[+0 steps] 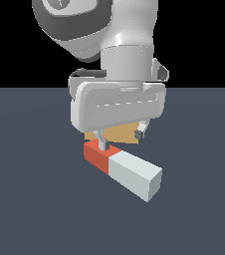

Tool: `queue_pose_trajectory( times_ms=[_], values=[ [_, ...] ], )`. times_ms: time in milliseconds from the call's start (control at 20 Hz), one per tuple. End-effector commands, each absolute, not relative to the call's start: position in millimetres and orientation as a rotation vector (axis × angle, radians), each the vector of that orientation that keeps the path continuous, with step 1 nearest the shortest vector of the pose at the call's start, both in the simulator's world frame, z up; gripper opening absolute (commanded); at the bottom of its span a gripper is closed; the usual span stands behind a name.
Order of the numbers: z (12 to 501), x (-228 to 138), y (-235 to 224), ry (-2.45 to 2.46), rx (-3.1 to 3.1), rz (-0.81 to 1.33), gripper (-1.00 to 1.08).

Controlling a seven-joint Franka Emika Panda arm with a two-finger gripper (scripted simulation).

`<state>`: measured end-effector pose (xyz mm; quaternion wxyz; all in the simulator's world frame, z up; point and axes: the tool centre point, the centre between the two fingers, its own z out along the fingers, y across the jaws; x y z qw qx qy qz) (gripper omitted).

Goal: Insert the peg into the horizontal hole in a box.

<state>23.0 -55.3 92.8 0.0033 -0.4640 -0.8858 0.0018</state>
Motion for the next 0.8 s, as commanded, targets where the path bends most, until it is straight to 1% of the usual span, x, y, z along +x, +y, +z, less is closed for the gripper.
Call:
queue_pose_trajectory(
  times_ms=[0,400,750],
  values=[
    [87,28,-61,-2.815,-1.384,0.004,1.00],
    [76,40,-71,-2.885,-1.243,0.000,1.00],
    [74,42,-73,-2.896,-1.216,0.000,1.00]
  ],
)
